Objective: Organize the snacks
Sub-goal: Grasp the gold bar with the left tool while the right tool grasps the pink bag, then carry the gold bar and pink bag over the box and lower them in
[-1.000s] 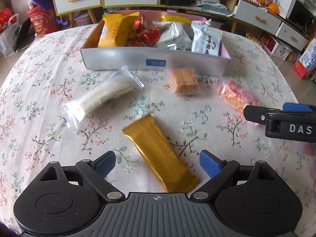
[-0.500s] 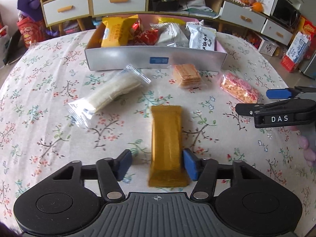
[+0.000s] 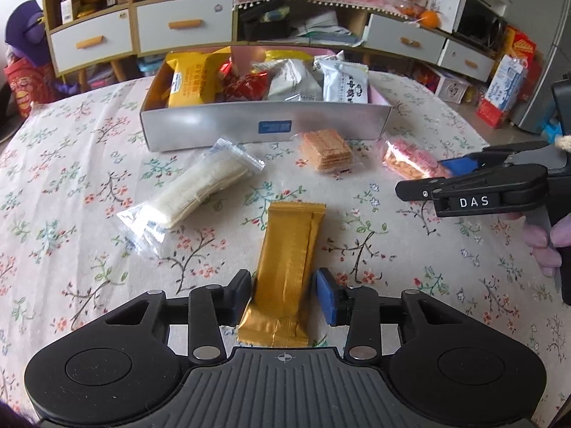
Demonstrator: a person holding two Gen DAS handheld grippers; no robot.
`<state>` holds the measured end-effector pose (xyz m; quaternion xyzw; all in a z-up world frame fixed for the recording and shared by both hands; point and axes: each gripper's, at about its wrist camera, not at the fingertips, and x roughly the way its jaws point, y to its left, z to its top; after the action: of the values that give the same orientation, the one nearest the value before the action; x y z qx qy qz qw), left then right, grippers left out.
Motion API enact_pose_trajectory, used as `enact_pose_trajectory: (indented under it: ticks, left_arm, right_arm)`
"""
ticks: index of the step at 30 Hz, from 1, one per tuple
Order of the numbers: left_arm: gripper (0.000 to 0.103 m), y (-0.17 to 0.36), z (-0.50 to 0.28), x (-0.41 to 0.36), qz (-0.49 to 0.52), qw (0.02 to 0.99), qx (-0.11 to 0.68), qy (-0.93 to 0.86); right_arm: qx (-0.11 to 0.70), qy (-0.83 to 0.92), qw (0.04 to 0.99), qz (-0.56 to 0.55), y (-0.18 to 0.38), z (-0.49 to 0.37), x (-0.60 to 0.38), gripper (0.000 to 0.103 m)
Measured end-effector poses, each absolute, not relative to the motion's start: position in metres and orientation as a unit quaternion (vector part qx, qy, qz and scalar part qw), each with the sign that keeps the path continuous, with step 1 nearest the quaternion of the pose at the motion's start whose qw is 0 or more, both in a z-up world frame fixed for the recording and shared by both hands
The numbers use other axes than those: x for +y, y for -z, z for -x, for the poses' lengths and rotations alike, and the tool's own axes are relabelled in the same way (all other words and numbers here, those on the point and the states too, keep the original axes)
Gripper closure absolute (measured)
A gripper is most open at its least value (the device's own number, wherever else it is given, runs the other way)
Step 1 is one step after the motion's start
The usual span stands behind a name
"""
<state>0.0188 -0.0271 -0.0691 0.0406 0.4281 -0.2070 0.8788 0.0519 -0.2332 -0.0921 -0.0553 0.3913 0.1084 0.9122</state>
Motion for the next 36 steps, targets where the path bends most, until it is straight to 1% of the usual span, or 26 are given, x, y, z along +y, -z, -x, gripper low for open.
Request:
enact_pose_trajectory:
  ticks: [1,2,3,6,13,17,18,20,24,26,27,28,29,30,32,36]
  left_arm:
    - [0.065,0.069,-0.020,-0.027,-0.039,0.880,0.425,0.208]
    - [0.065,0.070,-0.020,-0.027,-0.039,0.880,0.424,0.211]
    - [0.064,0.071,-0.021,-0.027,-0.039,0.880,0.422,0.213]
    - [0.064,0.072,-0.022,-0.029,-0.041,0.882,0.416,0.218]
    - [0.065,0.073,-0.023,-0.033,-0.056,0.882,0.410,0.226]
    - [0.065,0.073,-0.023,-0.033,-0.057,0.881,0.410,0.228]
    - [0.065,0.073,-0.023,-0.033,-0.057,0.881,0.410,0.228]
    - [0.065,0.073,-0.023,-0.033,-0.058,0.881,0.411,0.228]
    - [0.065,0.073,-0.024,-0.033,-0.058,0.881,0.411,0.228]
    - [0.068,0.072,-0.024,-0.034,-0.058,0.880,0.413,0.228]
    - [0.072,0.072,-0.024,-0.034,-0.057,0.879,0.414,0.228]
    - [0.073,0.072,-0.024,-0.035,-0.057,0.879,0.415,0.229]
    - [0.075,0.071,-0.024,-0.035,-0.058,0.879,0.415,0.228]
    - [0.076,0.071,-0.023,-0.037,-0.059,0.879,0.415,0.228]
    - [0.077,0.070,-0.022,-0.038,-0.064,0.879,0.414,0.227]
    - [0.077,0.069,-0.022,-0.039,-0.065,0.878,0.417,0.226]
  right_arm:
    - [0.392,-0.111,0.912,0.055,0.091,-0.052,-0.232,0.051]
    - [0.392,-0.112,0.911,0.055,0.090,-0.051,-0.232,0.058]
    - [0.393,-0.113,0.911,0.055,0.090,-0.052,-0.231,0.062]
    - [0.399,-0.121,0.907,0.052,0.088,-0.049,-0.228,0.069]
    - [0.410,-0.172,0.894,0.060,0.086,-0.039,-0.212,0.069]
    - [0.408,-0.177,0.893,0.068,0.086,-0.036,-0.202,0.065]
    - [0.408,-0.177,0.893,0.068,0.086,-0.036,-0.200,0.062]
    - [0.408,-0.174,0.894,0.067,0.086,-0.037,-0.198,0.059]
    - [0.405,-0.164,0.897,0.062,0.088,-0.037,-0.196,0.057]
    - [0.405,-0.160,0.898,0.061,0.088,-0.037,-0.195,0.057]
    - [0.405,-0.159,0.898,0.063,0.088,-0.038,-0.194,0.061]
    - [0.403,-0.158,0.899,0.064,0.087,-0.038,-0.194,0.063]
    - [0.403,-0.156,0.900,0.066,0.087,-0.037,-0.192,0.068]
    - [0.403,-0.155,0.900,0.066,0.087,-0.037,-0.191,0.071]
    - [0.403,-0.153,0.900,0.067,0.086,-0.037,-0.190,0.073]
    - [0.404,-0.153,0.899,0.073,0.084,-0.036,-0.185,0.073]
